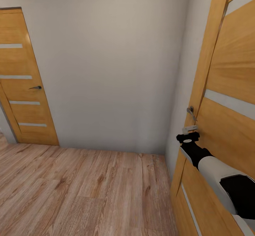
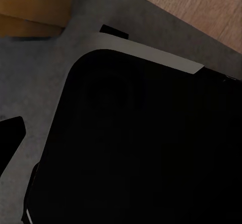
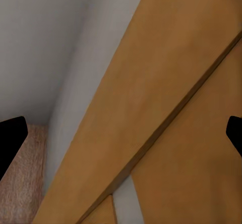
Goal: Move the two storage containers from the living room to the garage. In the garage, place one container on the floor and stack the other container on top of it (either order is fine).
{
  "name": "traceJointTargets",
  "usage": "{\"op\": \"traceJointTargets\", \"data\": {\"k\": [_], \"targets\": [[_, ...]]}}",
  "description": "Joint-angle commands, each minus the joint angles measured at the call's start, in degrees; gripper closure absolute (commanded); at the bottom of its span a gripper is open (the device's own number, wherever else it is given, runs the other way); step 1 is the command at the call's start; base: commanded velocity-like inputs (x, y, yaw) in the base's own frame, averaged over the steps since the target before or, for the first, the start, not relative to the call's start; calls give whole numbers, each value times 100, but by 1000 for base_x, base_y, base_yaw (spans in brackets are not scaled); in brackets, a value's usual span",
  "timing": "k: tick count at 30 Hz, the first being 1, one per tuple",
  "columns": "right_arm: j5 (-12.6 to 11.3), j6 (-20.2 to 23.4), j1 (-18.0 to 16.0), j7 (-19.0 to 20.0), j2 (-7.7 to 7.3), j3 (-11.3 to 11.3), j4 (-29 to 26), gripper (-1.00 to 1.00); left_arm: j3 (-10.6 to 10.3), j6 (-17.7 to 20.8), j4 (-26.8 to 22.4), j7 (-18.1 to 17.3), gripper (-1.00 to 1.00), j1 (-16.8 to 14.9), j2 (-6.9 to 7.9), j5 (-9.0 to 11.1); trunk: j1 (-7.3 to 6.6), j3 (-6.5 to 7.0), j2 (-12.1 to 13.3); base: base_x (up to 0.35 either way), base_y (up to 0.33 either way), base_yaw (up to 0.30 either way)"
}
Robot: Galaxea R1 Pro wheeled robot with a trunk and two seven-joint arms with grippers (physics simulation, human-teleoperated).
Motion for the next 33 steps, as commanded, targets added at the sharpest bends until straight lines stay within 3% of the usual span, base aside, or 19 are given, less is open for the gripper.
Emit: {"op": "traceJointTargets", "data": {"k": [1, 5, 6, 8, 9, 10, 12, 14, 15, 17, 21, 22, 23, 27, 28, 30, 33], "targets": [[37, 72, -2, -57, -301, -5, -8, -100, 9, -11, -5, -1, -100, 1, -1, 19, 0, -6, -3, 0, 0, 0], [32, 95, -2, -44, -219, -5, -8, -100, 9, -11, -4, 1, -100, 1, -1, 19, 0, -6, -3, 0, 0, 0], [26, 98, -2, -24, -119, -7, -8, -100, 11, -11, -3, 1, -100, 1, -1, 19, 0, -6, -3, 0, 0, 0], [14, 97, -2, 7, 233, -8, 1, -100, 10, -11, -4, 0, -100, 1, -1, 19, 0, -6, -3, 0, 0, 0], [7, 84, -2, 58, 839, -8, 110, -100, 9, -11, -5, -2, -100, 1, -1, 18, 0, -6, -3, 0, 0, 0], [10, 72, -2, 92, 1097, -6, 295, -100, 8, -11, -5, -1, -100, 1, -1, 16, 0, -6, -3, 0, 0, 0], [19, 35, -2, 193, 1379, -2, 646, -100, 4, -11, -4, -1, -100, 1, -1, 13, 0, -6, -3, 0, 0, 0], [20, -76, -2, 424, 1537, 0, 973, -100, 2, -11, -4, 0, -100, 1, -1, 12, 0, -6, -3, 0, 0, 0], [19, -114, -2, 536, 1570, 0, 1065, -100, 2, -11, -5, -1, -100, 1, -1, 12, 0, -6, -3, 0, 0, 0], [-2, -192, -6, 1127, 1631, -6, 1365, -100, 1, -11, -5, -1, -100, 1, -1, 11, 0, -6, -3, 0, 0, 0], [-44, -77, -5, 2035, 1544, -3, 1555, -100, 0, -11, -5, -3, -100, 1, -1, 11, 0, -6, -3, 0, 0, 0], [-53, 113, 252, 2391, 1215, 2, 1597, -100, 2, -11, -5, -3, -100, 1, -1, 11, 0, -6, -3, 0, 0, 0], [-55, 175, 509, 2523, 1021, 4, 1606, -100, 6, -11, -5, -3, -100, 1, -1, 11, 0, -6, -3, 0, 0, 0], [-15, 207, 2334, 2776, 456, 19, 1614, -100, 21, -11, -8, -4, -100, 1, -1, 28, 0, -6, -3, 0, 0, 0], [-6, 192, 2568, 2778, 405, 26, 1615, -100, 22, -11, -11, -4, -100, 1, -1, 30, 0, -6, -3, 0, 0, 0], [12, 34, 3444, 2781, 215, 41, 1615, -100, 24, -11, -18, -2, -100, 1, -1, 33, 0, -6, -3, 0, 0, 0], [12, -278, 4125, 2779, 115, 50, 1617, -100, 32, -11, -36, 2, -100, 1, -1, 40, 0, -6, -3, 0, 0, 0]]}}
